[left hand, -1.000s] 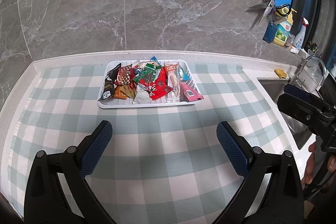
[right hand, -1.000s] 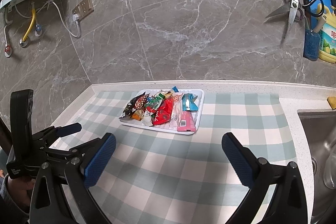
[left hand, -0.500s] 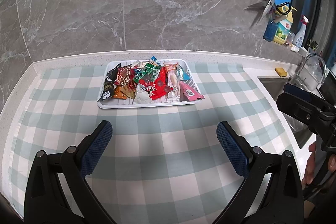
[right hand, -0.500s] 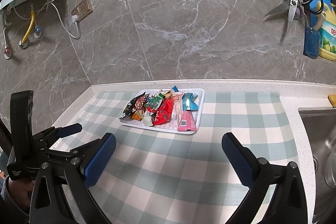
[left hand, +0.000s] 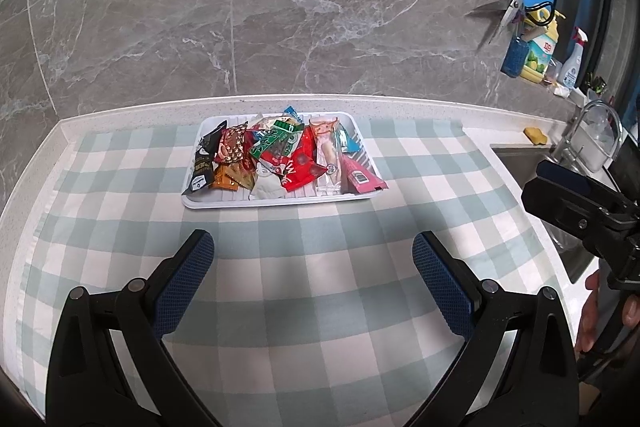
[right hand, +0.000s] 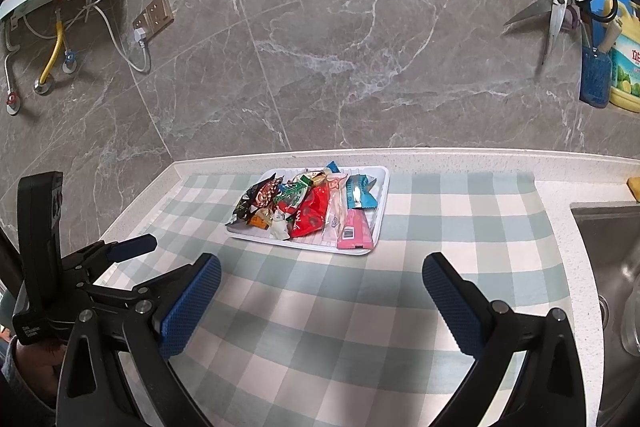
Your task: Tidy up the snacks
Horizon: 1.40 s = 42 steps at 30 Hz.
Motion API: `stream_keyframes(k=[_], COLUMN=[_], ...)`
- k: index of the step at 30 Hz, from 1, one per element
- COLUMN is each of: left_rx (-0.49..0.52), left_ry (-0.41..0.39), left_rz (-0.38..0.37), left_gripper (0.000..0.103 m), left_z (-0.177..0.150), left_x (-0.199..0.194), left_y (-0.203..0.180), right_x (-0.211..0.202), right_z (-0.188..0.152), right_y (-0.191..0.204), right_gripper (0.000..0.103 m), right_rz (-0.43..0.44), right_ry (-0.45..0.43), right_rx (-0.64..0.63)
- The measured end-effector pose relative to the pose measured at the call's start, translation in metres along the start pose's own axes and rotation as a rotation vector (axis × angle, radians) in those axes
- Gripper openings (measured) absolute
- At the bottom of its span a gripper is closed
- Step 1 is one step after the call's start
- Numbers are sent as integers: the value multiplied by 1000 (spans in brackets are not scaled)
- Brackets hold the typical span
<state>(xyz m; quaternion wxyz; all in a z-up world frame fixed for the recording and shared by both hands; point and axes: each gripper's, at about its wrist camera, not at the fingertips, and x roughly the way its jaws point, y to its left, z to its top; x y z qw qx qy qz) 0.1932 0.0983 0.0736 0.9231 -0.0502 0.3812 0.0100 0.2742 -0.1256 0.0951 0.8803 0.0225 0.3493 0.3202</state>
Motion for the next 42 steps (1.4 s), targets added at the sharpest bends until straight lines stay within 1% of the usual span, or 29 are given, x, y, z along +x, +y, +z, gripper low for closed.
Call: stream_keyframes(k=[8,10,13,14,17,20,22,23,25,28,31,34,36,39,42], left_rx=[25,40,62,81,129,181,207,211,196,155,151,150,150,133,129], left_ry=[-10,-23,-48,-64,-107,-179,-211,-217,-220,-210,-210,-211,-192,-160,-154], left_rz=[-21,-8,42,69,112,220,284,295,300,286,306,309,315,301,287], left_gripper=[101,101,101,101,101,101,101,101,101,101,101,101,101,101,101], left_z=[7,9,10,12,14,13,11,10,9,10,9,8,9,9,7], left_x=[7,5,2,0,-6,-15,-18,-19,-21,-22,-21,-21,-19,-16,-15], left_y=[-2,-4,-8,-11,-17,-26,-31,-33,-34,-30,-26,-25,-24,-22,-22], right_x=[1,1,3,3,4,4,4,4,5,5,5,6,5,5,5], right_z=[0,-1,0,1,2,2,2,2,2,0,-1,-2,-4,-6,-7], right_y=[-1,1,3,3,3,3,3,4,4,6,6,5,5,5,4], right_gripper=[103,103,103,103,103,103,103,103,103,103,103,103,103,103,103], right_rz=[1,3,7,7,10,12,14,17,20,25,27,26,28,29,28], right_ry=[-3,-3,-4,-4,-4,-5,-4,-3,-1,0,0,4,5,7,8], right_rx=[1,0,0,1,4,5,7,9,12,15,17,23,29,33,35])
